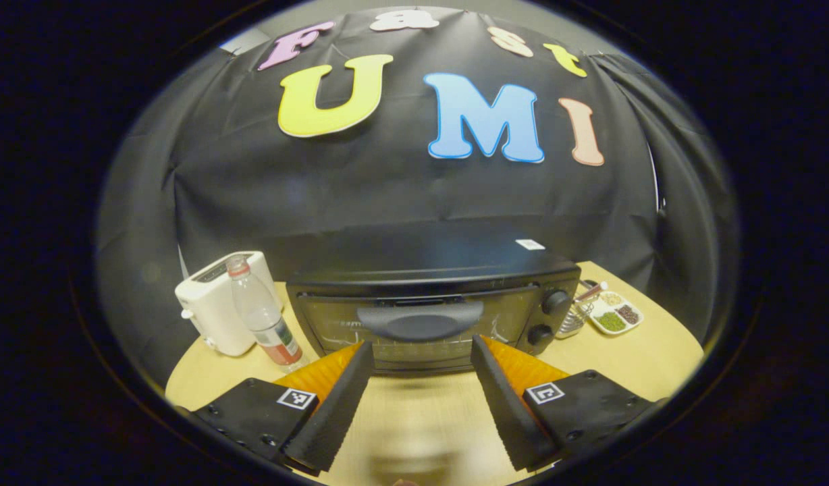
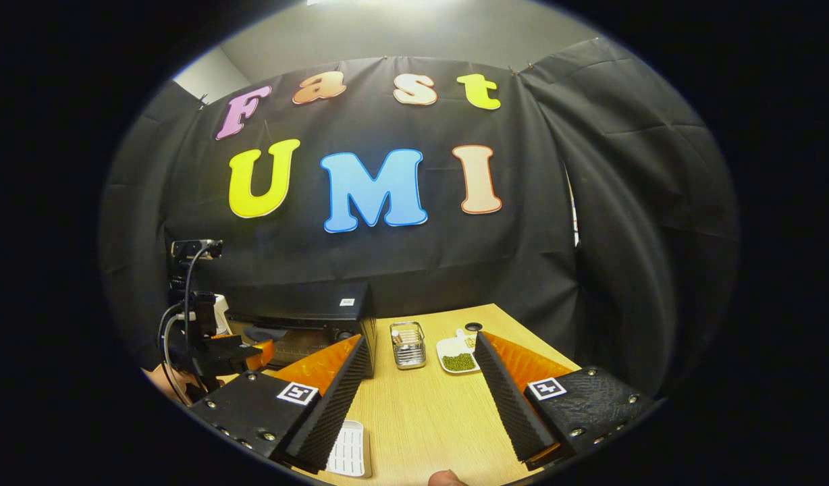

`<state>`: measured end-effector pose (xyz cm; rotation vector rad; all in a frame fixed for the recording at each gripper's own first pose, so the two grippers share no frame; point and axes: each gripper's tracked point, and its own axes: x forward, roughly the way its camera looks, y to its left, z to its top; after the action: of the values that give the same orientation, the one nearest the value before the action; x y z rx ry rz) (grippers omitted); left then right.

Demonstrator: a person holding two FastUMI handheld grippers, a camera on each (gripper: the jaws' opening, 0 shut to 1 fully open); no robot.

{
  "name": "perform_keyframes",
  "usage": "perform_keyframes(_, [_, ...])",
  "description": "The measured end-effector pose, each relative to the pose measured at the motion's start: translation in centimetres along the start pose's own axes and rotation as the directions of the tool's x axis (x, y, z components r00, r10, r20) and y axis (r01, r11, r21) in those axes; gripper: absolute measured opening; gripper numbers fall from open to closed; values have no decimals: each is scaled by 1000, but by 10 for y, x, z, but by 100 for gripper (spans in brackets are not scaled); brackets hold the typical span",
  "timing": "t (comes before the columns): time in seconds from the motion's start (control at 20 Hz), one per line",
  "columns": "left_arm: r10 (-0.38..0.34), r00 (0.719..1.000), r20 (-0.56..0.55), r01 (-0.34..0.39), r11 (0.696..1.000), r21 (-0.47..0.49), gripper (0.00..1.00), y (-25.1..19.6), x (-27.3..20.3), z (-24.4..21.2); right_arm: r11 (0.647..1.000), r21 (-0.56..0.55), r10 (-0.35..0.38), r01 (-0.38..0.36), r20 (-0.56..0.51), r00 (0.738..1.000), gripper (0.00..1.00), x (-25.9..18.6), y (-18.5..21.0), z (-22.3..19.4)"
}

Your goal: Open the electric oven with the left hand, put the food in, and close the electric oven.

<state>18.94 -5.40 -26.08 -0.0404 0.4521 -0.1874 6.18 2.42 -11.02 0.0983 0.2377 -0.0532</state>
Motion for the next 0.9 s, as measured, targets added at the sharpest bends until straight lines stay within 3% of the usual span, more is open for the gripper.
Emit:
perform_keyframes(0.2, [-9,997,74,9,1000,3,100,-7,-27,33,1000,6,12,-12,34,999,97,2,-5,13])
perform_keyframes(0.25, [0,996,91,-1,1000,2,91,-7,-38,41,1000,9,24,-25,41,999,97,2,-7,16])
perform_keyframes(0.4, [38,987,158,-35,999,-22,100,-10,-78,67,996,-10,87,-87,60,994,97,-3,-10,29])
perform_keyframes(0.7, [125,954,273,-125,992,-15,100,-22,-171,100,985,-34,173,-170,104,979,97,-21,-32,47])
perform_keyframes(0.75, [138,948,285,-141,990,-10,91,-24,-184,101,982,-31,188,-185,107,976,97,-22,-34,49])
perform_keyframes(0.8, [152,943,296,-156,988,-10,91,-26,-198,104,979,-28,203,-201,109,973,97,-25,-37,50])
perform_keyframes(0.85, [162,939,304,-166,986,-12,100,-29,-210,104,977,-29,212,-210,113,971,97,-28,-41,50])
perform_keyframes(0.9, [173,936,307,-175,984,-20,100,-30,-221,105,976,-34,216,-214,115,969,97,-30,-44,51])
